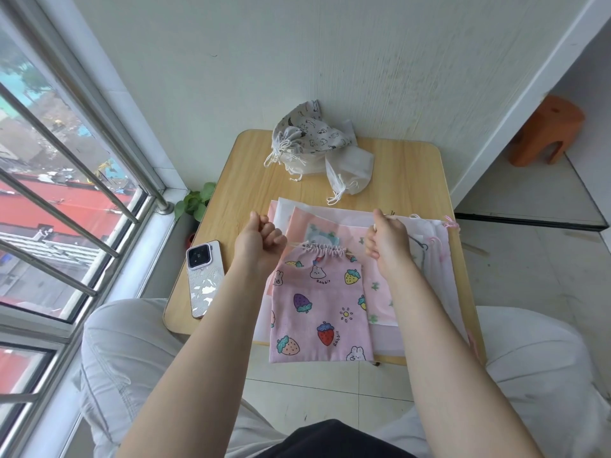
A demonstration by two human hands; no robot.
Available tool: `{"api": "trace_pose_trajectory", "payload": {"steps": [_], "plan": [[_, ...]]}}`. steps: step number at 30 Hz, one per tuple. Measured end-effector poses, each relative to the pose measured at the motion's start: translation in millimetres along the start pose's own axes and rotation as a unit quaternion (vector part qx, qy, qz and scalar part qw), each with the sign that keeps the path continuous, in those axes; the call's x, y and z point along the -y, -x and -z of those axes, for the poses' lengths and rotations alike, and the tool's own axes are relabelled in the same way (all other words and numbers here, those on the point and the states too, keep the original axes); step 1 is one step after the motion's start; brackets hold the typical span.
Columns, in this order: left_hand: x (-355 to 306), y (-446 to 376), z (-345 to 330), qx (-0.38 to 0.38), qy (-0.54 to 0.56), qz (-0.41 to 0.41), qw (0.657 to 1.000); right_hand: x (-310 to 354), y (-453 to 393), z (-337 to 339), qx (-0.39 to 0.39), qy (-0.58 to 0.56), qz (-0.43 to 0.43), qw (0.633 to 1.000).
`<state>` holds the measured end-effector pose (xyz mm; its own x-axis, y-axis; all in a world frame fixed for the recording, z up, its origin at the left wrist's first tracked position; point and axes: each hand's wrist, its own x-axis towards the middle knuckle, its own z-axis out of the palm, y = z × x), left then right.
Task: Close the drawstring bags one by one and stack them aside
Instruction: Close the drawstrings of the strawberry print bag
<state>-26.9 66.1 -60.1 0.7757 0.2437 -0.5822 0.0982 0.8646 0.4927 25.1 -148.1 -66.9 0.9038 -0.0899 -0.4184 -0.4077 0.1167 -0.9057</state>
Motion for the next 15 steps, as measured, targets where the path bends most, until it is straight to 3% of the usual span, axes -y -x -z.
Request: {"api": "trace_pose_trajectory", "payload": {"steps": [2, 3, 4, 6, 8, 12, 15], "plan": [[2, 0, -1, 0.0, -0.149, -0.033, 0.988, -2, 1, -4, 0.002, 0.066, 0.014, 0.998], [3, 1, -2, -0.011, -0.248, -0.068, 0.966, -2, 1, -6, 0.002, 0.1, 0.021, 0.995], [4, 2, -2, -0.027, -0.35, -0.111, 0.93, -3, 2, -7, -0.003, 0.14, 0.032, 0.99], [5, 4, 0, -0.057, -0.528, -0.204, 0.822, -3, 2, -9, -0.025, 0.236, 0.073, 0.969], [8, 6, 5, -0.068, -0.609, -0.258, 0.747, -1, 3, -8, -0.053, 0.297, 0.107, 0.948], [12, 7, 10, -0.086, -0.666, -0.285, 0.684, 0, 5, -12, -0.071, 0.359, 0.13, 0.921], [10, 5, 9, -0.088, -0.669, -0.27, 0.687, -2, 2, -13, -0.038, 0.335, 0.108, 0.935]]}}
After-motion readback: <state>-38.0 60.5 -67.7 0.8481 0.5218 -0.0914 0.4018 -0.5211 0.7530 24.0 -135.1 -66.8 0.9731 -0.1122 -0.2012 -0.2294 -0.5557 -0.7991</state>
